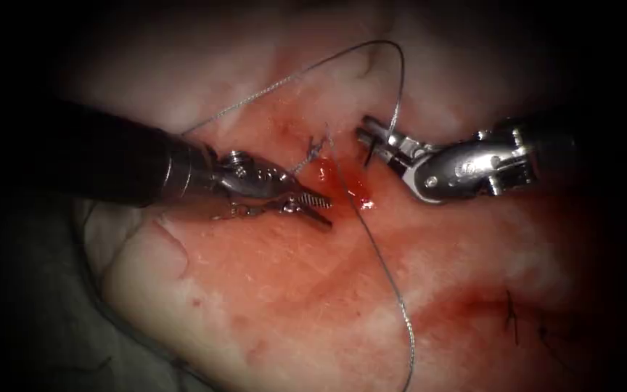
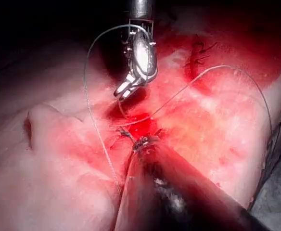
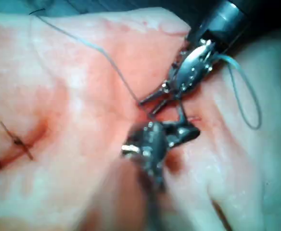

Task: Wound Closure

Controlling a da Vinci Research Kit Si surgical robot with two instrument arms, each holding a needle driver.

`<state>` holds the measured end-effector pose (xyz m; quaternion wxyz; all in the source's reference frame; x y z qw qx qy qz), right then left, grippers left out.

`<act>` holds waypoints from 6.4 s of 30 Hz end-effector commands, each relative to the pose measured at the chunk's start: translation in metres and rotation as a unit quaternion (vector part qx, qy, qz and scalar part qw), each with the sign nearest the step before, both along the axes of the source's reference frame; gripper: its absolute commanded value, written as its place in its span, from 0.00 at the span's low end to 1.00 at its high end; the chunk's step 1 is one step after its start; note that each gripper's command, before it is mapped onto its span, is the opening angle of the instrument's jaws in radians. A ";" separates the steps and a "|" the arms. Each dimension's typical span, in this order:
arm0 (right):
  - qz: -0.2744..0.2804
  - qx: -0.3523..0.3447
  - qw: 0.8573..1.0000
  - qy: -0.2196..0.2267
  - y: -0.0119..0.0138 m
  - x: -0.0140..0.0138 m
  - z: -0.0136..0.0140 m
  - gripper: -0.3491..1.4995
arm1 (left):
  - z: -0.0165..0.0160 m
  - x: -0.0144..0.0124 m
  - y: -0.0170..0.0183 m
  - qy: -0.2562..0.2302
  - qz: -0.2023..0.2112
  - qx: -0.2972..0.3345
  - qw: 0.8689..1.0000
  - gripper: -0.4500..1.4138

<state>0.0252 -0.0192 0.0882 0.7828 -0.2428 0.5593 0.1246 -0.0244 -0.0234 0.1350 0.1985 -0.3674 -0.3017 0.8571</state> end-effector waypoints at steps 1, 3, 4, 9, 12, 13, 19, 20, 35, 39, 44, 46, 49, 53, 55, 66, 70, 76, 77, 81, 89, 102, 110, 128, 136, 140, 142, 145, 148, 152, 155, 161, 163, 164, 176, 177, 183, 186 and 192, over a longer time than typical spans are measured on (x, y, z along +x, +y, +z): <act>-0.002 0.000 1.000 0.001 -0.0003 0.0006 0.0006 0.00 | 0.0006 -0.0005 -0.0005 -0.001 0.002 0.001 1.000 0.38; -0.001 0.002 1.000 0.003 -0.0002 0.0006 0.0006 0.00 | 0.0006 -0.0005 -0.0005 -0.001 0.002 0.001 1.000 0.38; -0.001 0.003 1.000 0.003 -0.0002 0.0005 0.0006 0.00 | 0.0007 -0.0005 -0.0005 -0.001 0.002 0.001 1.000 0.38; -0.004 0.004 1.000 0.005 0.0001 0.0004 0.0004 0.00 | 0.0009 -0.0005 -0.0005 0.000 0.002 0.000 1.000 0.37; -0.003 0.009 1.000 0.009 0.0003 0.0004 0.0003 0.00 | 0.0012 -0.0006 -0.0004 0.001 0.001 -0.001 1.000 0.37; -0.003 0.012 1.000 0.011 0.0003 0.0004 0.0003 0.00 | 0.0013 -0.0006 -0.0004 0.001 0.001 -0.002 1.000 0.37; 0.002 0.032 0.999 0.024 0.0006 0.0003 0.0003 0.00 | 0.0015 -0.0008 -0.0003 0.002 0.000 -0.002 1.000 0.37; 0.002 0.032 0.999 0.024 0.0006 0.0003 0.0003 0.00 | 0.0015 -0.0008 -0.0003 0.002 0.000 -0.002 1.000 0.37; 0.008 0.020 1.000 0.021 0.0016 0.0000 0.0009 0.00 | 0.0016 -0.0008 -0.0004 0.002 0.000 -0.003 1.000 0.37; 0.017 0.029 0.999 0.027 0.0019 -0.0001 0.0009 0.00 | 0.0016 -0.0009 -0.0004 0.002 0.001 -0.002 1.000 0.37; 0.034 0.058 0.997 0.041 0.0022 -0.0002 0.0012 0.00 | 0.0017 -0.0009 -0.0004 0.002 0.001 -0.002 1.000 0.37; 0.041 0.068 0.996 0.045 0.0023 -0.0003 0.0012 0.00 | 0.0017 -0.0009 -0.0004 0.002 0.001 -0.002 1.000 0.37; 0.057 0.084 0.994 0.052 0.0023 -0.0003 0.0012 0.00 | 0.0017 -0.0009 -0.0004 0.002 0.001 -0.002 1.000 0.37; 0.073 0.124 0.987 0.075 0.0023 -0.0003 0.0013 0.00 | 0.0017 -0.0009 -0.0004 0.002 0.001 -0.002 1.000 0.37; 0.077 0.145 0.983 0.083 0.0023 -0.0003 0.0013 0.00 | 0.0017 -0.0009 -0.0004 0.002 0.001 -0.002 1.000 0.37; 0.099 0.274 0.948 0.129 0.0019 -0.0004 0.0025 0.00 | 0.0017 -0.0009 -0.0005 0.002 0.001 -0.002 1.000 0.36; 0.101 0.298 0.940 0.135 0.0013 -0.0004 0.0033 0.00 | 0.0017 -0.0009 -0.0005 0.002 0.001 -0.002 1.000 0.36; 0.101 0.303 0.938 0.135 0.0015 -0.0007 0.0037 0.00 | 0.0017 -0.0008 -0.0005 0.002 0.001 -0.002 1.000 0.36; 0.102 0.305 0.937 0.136 0.0015 -0.0007 0.0037 0.00 | 0.0017 -0.0008 -0.0005 0.002 0.001 -0.002 1.000 0.36; 0.105 0.316 0.932 0.141 0.0014 -0.0007 0.0040 0.00 | 0.0017 -0.0008 -0.0005 0.002 0.001 -0.002 1.000 0.36; 0.112 0.260 0.951 0.124 0.0024 -0.0013 0.0039 0.00 | 0.0017 -0.0009 -0.0005 0.000 0.003 0.000 1.000 0.36; 0.121 0.187 0.970 0.094 0.0038 -0.0016 0.0027 0.00 | 0.0016 -0.0009 -0.0006 0.000 0.003 0.000 1.000 0.36; 0.123 0.185 0.970 0.096 0.0043 -0.0017 0.0029 0.00 | 0.0016 -0.0009 -0.0006 0.000 0.004 0.001 1.000 0.36; 0.135 0.262 0.946 0.131 0.0048 -0.0017 0.0033 0.00 | 0.0017 -0.0010 -0.0009 -0.002 0.007 0.003 1.000 0.36; 0.151 0.318 0.924 0.150 0.0054 -0.0019 0.0045 0.00 | 0.0017 -0.0010 -0.0010 -0.002 0.007 0.003 1.000 0.36; 0.152 0.320 0.924 0.147 0.0055 -0.0020 0.0050 0.00 | 0.0018 -0.0010 -0.0010 -0.002 0.008 0.004 1.000 0.35; 0.153 0.319 0.924 0.147 0.0056 -0.0021 0.0051 0.00 | 0.0018 -0.0011 -0.0011 -0.002 0.008 0.003 1.000 0.35; 0.156 0.326 0.920 0.151 0.0058 -0.0021 0.0051 0.00 | 0.0018 -0.0011 -0.0011 -0.002 0.008 0.003 1.000 0.35; 0.161 0.339 0.913 0.159 0.0058 -0.0021 0.0052 0.00 | 0.0018 -0.0011 -0.0012 -0.002 0.008 0.003 1.000 0.35; 0.174 0.386 0.890 0.169 0.0055 -0.0019 0.0053 0.00 | 0.0018 -0.0011 -0.0012 -0.003 0.009 0.004 1.000 0.35; 0.173 0.416 0.875 0.175 0.0051 -0.0017 0.0055 0.00 | 0.0018 -0.0011 -0.0012 -0.002 0.009 0.004 1.000 0.35; 0.162 0.450 0.861 0.172 0.0037 -0.0007 0.0065 0.00 | 0.0018 -0.0011 -0.0012 -0.002 0.009 0.004 1.000 0.35; 0.158 0.455 0.860 0.170 0.0032 -0.0004 0.0066 0.00 | 0.0018 -0.0011 -0.0012 -0.002 0.010 0.004 1.000 0.35; 0.157 0.456 0.860 0.169 0.0031 -0.0003 0.0066 0.00 | 0.0017 -0.0011 -0.0011 -0.002 0.010 0.005 1.000 0.35; 0.144 0.465 0.859 0.159 0.0008 -0.0006 0.0055 0.00 | 0.0016 -0.0010 -0.0010 -0.003 0.010 0.005 1.000 0.35; 0.144 0.465 0.859 0.159 0.0008 -0.0006 0.0055 0.00 | 0.0016 -0.0010 -0.0010 -0.003 0.010 0.005 1.000 0.35; 0.142 0.470 0.858 0.150 0.0003 -0.0005 0.0055 0.00 | 0.0016 -0.0010 -0.0010 -0.003 0.010 0.005 1.000 0.35; 0.143 0.477 0.853 0.154 -0.0002 -0.0003 0.0052 0.00 | 0.0016 -0.0010 -0.0010 -0.003 0.010 0.005 1.000 0.35; 0.138 0.514 0.829 0.171 -0.0011 0.0002 0.0049 0.00 | 0.0016 -0.0010 -0.0010 -0.003 0.010 0.005 1.000 0.35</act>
